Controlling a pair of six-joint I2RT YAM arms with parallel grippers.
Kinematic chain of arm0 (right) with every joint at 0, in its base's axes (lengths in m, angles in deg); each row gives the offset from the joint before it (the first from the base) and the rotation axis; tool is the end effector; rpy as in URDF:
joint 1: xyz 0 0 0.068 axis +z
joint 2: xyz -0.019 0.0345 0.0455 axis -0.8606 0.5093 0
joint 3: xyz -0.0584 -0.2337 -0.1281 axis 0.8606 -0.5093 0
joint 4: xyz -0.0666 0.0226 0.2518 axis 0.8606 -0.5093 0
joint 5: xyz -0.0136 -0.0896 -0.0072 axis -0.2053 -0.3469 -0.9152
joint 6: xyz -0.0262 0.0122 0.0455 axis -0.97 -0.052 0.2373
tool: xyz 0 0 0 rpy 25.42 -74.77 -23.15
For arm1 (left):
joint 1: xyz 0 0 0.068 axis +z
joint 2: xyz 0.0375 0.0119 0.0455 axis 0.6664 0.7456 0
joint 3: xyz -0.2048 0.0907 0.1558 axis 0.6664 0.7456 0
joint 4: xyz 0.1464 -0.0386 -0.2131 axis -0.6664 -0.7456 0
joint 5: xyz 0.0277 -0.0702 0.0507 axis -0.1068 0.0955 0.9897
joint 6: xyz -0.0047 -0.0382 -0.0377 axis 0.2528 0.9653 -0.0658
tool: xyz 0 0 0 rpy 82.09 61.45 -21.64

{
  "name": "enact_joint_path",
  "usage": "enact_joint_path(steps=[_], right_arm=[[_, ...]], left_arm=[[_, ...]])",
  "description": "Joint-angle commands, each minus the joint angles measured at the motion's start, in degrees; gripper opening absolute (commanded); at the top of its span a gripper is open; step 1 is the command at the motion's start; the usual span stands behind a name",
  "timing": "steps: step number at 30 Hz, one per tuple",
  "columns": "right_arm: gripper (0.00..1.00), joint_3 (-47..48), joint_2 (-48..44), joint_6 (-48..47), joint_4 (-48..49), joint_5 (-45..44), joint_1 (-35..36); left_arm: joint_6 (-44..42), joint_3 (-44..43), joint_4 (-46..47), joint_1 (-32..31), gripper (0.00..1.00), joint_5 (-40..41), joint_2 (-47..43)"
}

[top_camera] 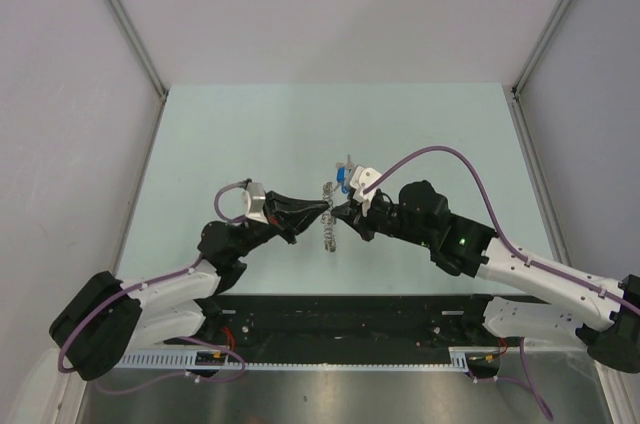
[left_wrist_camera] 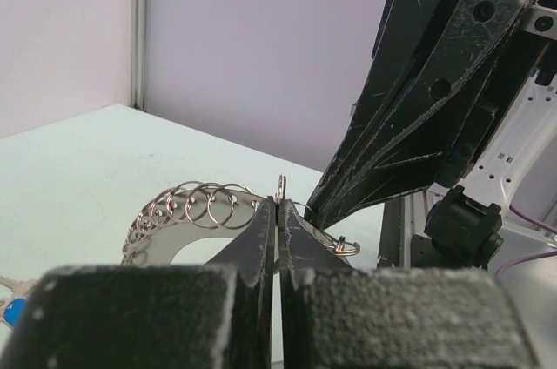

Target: Put the keys on the keyring

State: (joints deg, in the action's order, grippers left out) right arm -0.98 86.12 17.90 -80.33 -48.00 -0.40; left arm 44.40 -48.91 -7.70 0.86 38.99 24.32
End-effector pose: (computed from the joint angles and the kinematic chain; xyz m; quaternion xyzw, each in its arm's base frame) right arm 0.1177 0.2030 0.3411 -0.4552 0.6240 0.3071 0.5560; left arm 0.1400 -0.1404 0.2509 0.2510 0.4925 -0.5329 0.6407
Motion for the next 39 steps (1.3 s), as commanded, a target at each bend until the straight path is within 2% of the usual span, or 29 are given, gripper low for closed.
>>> enact_joint_path(steps=[1,5,6,9,19,23,26,27,37,39], right_arm=[[0.0,0.05,-0.5,-1.13,0.37,-2.15,0.52],[0.0,0.05,-0.15,-0.08,0.37,-4.96,0.61],[0.07,0.05,0.03,0.18,0.54,-5.4,0.61],[0.15,0.14,0.2,0.36,0.89,-5.93,0.96],[0.17,-0.12,1.17,-0.08,2.39,-5.93,1.4],[0.16,-0.3,1.7,-0.34,2.65,-5.93,1.49],[0.06,-0.47,1.61,-0.52,2.83,-5.93,1.66],[0.0,-0.39,1.7,-0.78,2.83,-5.5,1.66],[0.0,-0.39,2.05,-1.83,2.56,-3.91,3.16],[0.0,-0.3,1.35,-2.62,1.95,-5.4,3.16]], left_arm=[[0.42,0.29,11.01,-0.73,0.0,0.9,-0.37],[-0.02,0.38,10.22,-0.73,0.0,0.99,-0.81],[-0.11,0.38,10.13,-0.73,0.0,1.07,-0.81],[-0.37,0.29,9.77,-0.73,0.0,0.98,-1.07],[-0.46,0.29,9.25,-0.82,0.0,0.72,-1.51],[-0.63,0.2,9.25,-0.82,0.0,0.72,-1.6],[-0.55,0.2,9.86,-0.82,0.0,0.81,-1.43],[-0.46,0.2,10.12,-0.82,0.0,0.98,-1.25],[0.24,0.47,13.99,-1.0,0.0,1.69,0.77],[0.07,0.73,13.47,-1.0,0.09,1.51,-0.02]])
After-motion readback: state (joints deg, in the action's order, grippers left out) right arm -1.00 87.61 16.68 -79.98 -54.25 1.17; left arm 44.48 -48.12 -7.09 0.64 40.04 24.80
